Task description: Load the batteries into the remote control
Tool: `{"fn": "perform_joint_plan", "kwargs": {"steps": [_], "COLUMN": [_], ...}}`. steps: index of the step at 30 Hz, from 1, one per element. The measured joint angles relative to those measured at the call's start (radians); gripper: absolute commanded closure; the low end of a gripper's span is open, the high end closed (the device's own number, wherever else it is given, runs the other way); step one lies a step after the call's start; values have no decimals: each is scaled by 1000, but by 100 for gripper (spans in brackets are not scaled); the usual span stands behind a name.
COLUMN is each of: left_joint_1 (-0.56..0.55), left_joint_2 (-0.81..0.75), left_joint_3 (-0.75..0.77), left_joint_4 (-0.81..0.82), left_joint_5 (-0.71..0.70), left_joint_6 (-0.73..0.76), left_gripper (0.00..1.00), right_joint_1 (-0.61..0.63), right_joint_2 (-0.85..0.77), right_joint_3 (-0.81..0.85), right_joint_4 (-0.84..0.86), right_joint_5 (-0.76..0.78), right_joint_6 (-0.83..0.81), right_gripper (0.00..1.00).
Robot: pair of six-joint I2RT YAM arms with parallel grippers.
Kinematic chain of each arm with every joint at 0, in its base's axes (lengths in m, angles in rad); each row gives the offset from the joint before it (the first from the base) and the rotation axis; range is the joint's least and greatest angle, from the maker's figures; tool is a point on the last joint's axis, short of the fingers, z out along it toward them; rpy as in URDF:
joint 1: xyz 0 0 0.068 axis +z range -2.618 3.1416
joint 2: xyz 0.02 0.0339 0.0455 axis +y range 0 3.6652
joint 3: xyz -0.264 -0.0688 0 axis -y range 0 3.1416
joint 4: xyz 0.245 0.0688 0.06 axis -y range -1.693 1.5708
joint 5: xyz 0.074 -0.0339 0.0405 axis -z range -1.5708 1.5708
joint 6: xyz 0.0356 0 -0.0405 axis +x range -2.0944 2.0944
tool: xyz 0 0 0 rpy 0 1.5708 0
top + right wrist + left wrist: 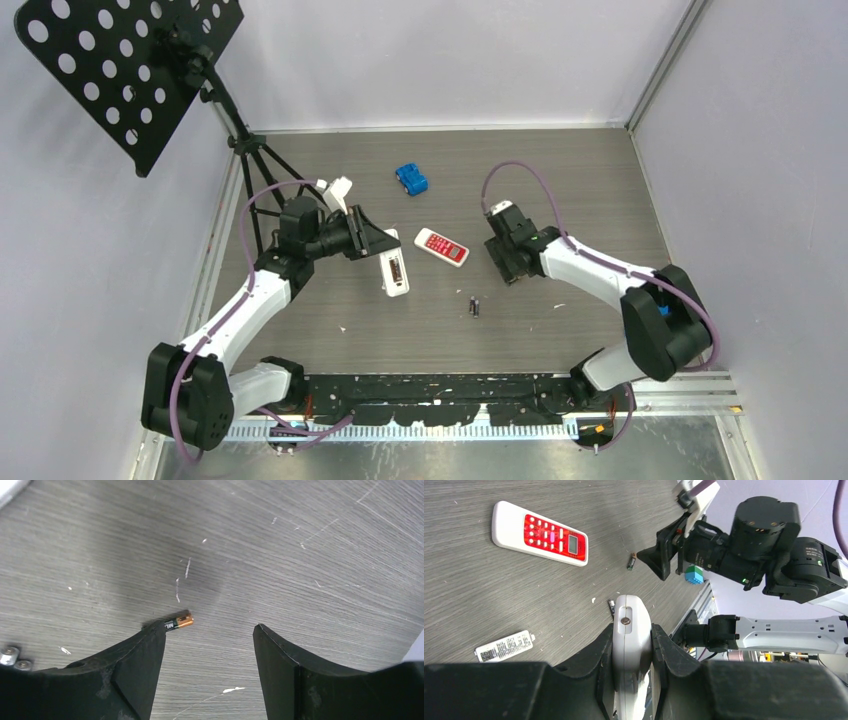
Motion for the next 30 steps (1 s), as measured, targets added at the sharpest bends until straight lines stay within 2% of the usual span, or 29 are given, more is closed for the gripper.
{"fn": "perform_joint_plan", "kwargs": {"steps": [6,13,22,30], "left_joint_1": [0,0,0,0], "left_joint_2": [0,0,1,4], "left_joint_3": [0,0,0,0], "left_joint_4": [-7,-16,-23,-24], "left_joint_5": [-1,-5,-6,-6], "left_joint_6": [1,12,26,26], "left_gripper": [100,100,100,100], "right_joint_1": [55,66,70,69], "right_joint_2": [90,109,177,199], "right_joint_3": [11,11,39,47], "right_joint_4": [-69,-95,-58,24], "right_joint_5": [13,34,47,24], "right_joint_6": [-52,-79,-127,-152], "right_gripper": [35,41,41,48]}}
